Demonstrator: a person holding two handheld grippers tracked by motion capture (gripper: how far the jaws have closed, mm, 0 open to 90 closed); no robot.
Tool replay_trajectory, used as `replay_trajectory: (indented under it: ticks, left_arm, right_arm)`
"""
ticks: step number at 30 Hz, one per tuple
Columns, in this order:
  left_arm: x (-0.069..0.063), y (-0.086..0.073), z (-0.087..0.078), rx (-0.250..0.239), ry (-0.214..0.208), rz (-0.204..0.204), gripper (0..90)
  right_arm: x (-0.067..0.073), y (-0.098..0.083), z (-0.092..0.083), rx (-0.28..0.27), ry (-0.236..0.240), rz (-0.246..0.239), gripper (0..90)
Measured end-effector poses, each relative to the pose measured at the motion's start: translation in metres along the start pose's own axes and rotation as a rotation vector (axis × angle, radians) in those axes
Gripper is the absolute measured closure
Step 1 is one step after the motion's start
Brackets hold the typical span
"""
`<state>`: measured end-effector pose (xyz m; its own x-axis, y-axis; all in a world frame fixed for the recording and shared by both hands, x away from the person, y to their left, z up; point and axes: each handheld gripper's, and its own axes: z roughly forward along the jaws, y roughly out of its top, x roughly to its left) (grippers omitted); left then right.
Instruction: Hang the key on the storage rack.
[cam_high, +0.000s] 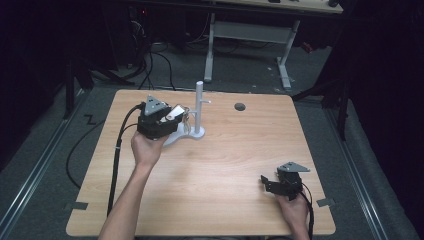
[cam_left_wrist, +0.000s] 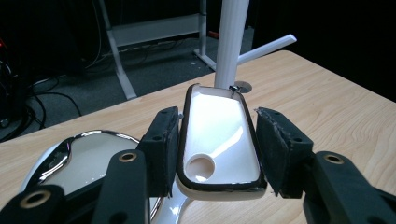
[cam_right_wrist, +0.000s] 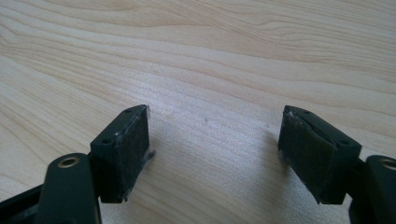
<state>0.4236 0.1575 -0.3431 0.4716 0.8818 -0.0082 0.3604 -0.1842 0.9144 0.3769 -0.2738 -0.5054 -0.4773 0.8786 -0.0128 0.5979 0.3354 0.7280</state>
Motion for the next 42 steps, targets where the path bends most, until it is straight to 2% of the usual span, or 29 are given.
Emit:
replay_trajectory:
  ticks: [6,18,33,36,42]
  left_arm:
    - [0.001,0.005,0.004,-0.007,-0.014,-0.008,50.9]
    - [0.008,0.009,0.016,-0.012,0.024,-0.030,50.9]
    - [0.013,0.006,0.031,-0.018,0.039,-0.073,51.0]
    - [0.010,0.008,0.031,-0.030,0.033,-0.068,51.0]
    - [0.009,0.008,0.034,-0.024,0.031,-0.064,51.0]
  right_arm:
    - [0.000,0.000,0.000,0.000,0.000,0.000,24.8]
    - [0.000,0.000,0.000,0.000,0.000,0.000,24.8]
    - [0.000,0.000,0.000,0.000,0.001,-0.001,24.8]
    - [0.000,0.000,0.000,0.000,0.001,-0.001,24.8]
    - [0.000,0.000,0.000,0.001,0.001,-0.001,24.8]
